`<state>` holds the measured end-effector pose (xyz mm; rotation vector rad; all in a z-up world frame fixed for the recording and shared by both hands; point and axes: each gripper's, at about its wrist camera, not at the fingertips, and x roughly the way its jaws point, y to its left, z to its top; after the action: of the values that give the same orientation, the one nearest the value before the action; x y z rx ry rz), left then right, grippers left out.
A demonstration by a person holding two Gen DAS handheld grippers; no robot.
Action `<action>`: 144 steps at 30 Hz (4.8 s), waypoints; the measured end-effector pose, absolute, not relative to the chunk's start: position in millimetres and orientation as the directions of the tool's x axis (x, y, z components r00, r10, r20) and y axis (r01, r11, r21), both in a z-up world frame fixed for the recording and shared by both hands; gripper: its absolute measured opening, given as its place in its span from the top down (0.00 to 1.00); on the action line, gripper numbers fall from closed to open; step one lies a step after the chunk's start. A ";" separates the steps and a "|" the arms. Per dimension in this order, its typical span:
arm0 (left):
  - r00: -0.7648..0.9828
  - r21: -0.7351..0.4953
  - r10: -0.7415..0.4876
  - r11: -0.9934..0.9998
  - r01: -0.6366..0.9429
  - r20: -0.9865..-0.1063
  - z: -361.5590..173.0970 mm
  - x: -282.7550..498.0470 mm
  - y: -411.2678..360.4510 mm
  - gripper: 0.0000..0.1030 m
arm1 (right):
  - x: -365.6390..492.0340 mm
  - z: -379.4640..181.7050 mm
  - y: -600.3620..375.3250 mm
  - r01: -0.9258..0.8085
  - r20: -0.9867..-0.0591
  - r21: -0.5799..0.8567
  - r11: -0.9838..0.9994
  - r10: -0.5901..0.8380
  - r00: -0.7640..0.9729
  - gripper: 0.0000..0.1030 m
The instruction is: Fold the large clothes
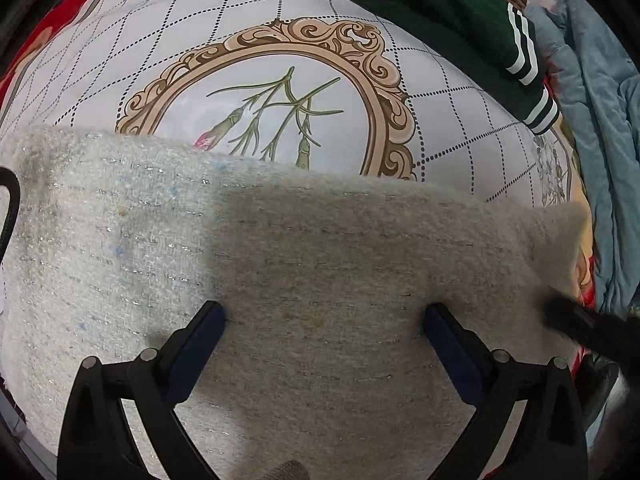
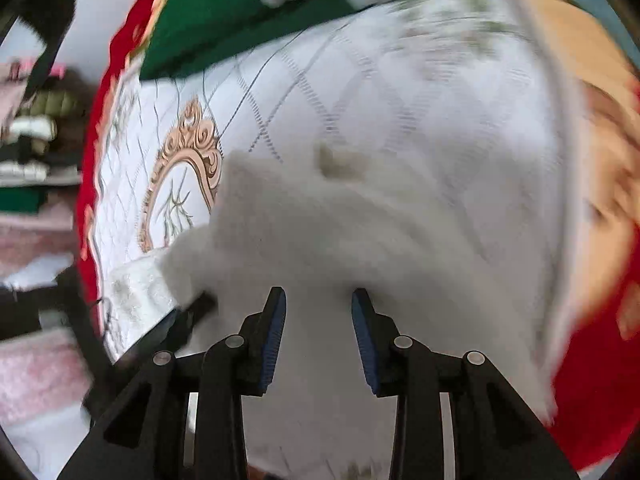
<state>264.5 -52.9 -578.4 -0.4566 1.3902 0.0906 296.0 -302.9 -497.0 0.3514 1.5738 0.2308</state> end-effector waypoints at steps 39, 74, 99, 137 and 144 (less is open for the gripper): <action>0.356 -0.331 -0.003 0.371 -0.868 -0.935 -582.8 85.9 104.2 0.80 | 271.9 -522.7 -202.3 -0.023 -0.880 0.369 0.929 0.341 -0.330 0.71; 0.592 -0.388 0.216 0.576 -0.719 -0.776 -514.2 101.7 149.9 0.85 | 237.8 -501.2 -251.3 0.008 -0.905 0.356 0.934 0.347 -0.245 0.68; 0.779 0.415 0.135 0.894 0.171 -0.612 -499.1 104.2 -72.8 0.86 | 187.5 -561.0 -284.1 0.098 -0.782 0.583 0.807 0.589 -0.203 0.26; 0.656 0.373 0.070 0.865 0.335 -0.751 -490.2 76.5 -91.3 0.15 | 201.5 -473.7 -155.4 -0.123 -0.674 0.739 0.663 0.721 -0.163 0.67; 0.584 0.207 0.057 0.959 0.193 -0.810 -454.7 62.7 -62.2 0.14 | 163.7 -434.7 -201.6 -0.015 -0.618 0.786 0.618 0.786 -0.019 0.80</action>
<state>62.7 -62.2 -454.7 0.2868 0.9472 -0.0802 163.7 -201.6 -434.7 0.6886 1.4641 0.7245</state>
